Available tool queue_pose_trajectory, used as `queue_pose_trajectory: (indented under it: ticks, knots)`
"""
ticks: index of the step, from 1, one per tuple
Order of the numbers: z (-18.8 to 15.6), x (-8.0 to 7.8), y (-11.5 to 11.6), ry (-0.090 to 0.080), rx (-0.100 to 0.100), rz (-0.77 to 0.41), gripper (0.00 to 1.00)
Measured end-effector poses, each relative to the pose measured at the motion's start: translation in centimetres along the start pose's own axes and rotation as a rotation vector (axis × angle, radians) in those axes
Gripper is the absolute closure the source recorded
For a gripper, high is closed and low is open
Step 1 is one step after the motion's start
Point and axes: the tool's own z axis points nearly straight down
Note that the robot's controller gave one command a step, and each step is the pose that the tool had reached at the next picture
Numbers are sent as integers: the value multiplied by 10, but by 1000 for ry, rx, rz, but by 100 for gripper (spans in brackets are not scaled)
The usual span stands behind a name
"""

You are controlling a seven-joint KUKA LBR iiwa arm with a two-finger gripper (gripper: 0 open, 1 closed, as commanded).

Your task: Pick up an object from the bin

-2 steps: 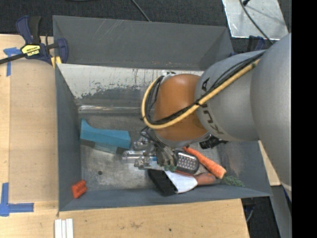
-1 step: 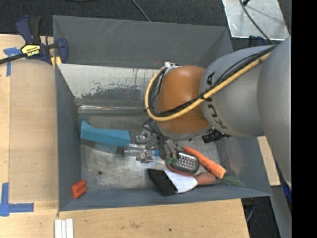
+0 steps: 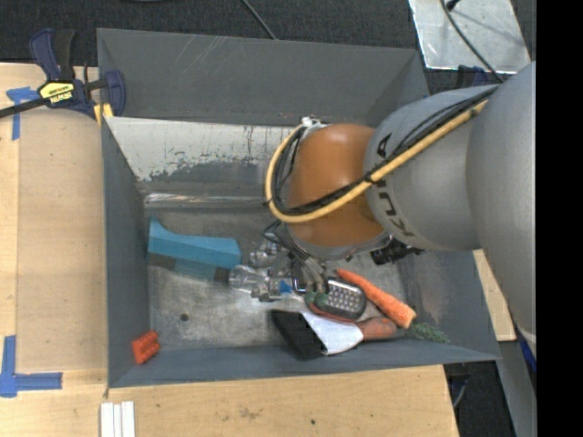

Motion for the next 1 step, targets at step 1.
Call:
queue_pose_trajectory:
  ticks: [1]
  knots:
    - [-54,-1,16,0,-1,10,100]
